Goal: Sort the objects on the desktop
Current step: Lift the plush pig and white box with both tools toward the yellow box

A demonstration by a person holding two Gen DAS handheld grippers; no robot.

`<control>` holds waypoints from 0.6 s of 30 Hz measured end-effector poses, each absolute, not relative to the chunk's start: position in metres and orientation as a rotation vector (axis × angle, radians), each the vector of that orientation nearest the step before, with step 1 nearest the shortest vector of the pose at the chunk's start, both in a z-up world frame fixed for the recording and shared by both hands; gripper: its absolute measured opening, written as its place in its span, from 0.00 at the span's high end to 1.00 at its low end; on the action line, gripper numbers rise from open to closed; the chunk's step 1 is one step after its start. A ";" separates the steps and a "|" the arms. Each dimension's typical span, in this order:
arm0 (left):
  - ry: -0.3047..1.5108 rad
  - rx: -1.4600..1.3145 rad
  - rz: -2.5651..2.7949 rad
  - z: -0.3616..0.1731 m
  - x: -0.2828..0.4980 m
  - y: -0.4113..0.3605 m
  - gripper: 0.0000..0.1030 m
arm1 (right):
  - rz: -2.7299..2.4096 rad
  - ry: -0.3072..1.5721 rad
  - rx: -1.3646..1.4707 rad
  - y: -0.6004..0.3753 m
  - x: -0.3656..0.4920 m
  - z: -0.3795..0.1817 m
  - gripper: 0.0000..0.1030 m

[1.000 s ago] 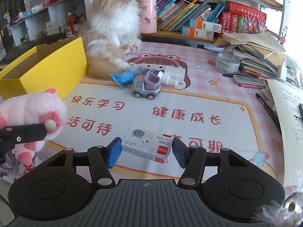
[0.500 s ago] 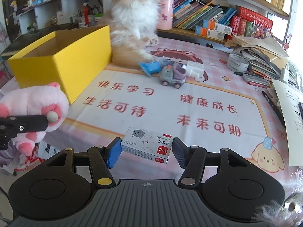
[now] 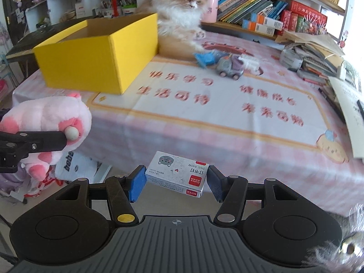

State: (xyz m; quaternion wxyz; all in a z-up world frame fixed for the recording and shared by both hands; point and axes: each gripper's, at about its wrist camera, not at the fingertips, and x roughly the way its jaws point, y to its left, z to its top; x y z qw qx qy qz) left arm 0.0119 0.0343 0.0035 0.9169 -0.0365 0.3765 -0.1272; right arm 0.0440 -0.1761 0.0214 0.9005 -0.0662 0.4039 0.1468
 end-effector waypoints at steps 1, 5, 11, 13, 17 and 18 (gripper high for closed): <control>0.781 -0.070 -0.261 0.002 0.008 0.038 0.29 | 0.307 0.839 -0.136 -0.172 0.040 0.020 0.46; 0.789 -0.053 -0.254 0.001 -0.006 0.049 0.29 | 0.334 0.849 -0.133 -0.154 0.027 0.015 0.46; 0.781 -0.058 -0.210 0.002 -0.020 0.071 0.29 | 0.400 0.854 -0.150 -0.127 0.018 0.012 0.46; 0.775 -0.064 -0.194 0.003 -0.024 0.077 0.29 | 0.420 0.848 -0.160 -0.119 0.016 0.012 0.46; 0.766 -0.079 -0.166 0.003 -0.029 0.088 0.29 | 0.458 0.842 -0.184 -0.104 0.016 0.013 0.46; 0.764 -0.082 -0.160 0.003 -0.029 0.091 0.29 | 0.469 0.842 -0.191 -0.101 0.016 0.013 0.46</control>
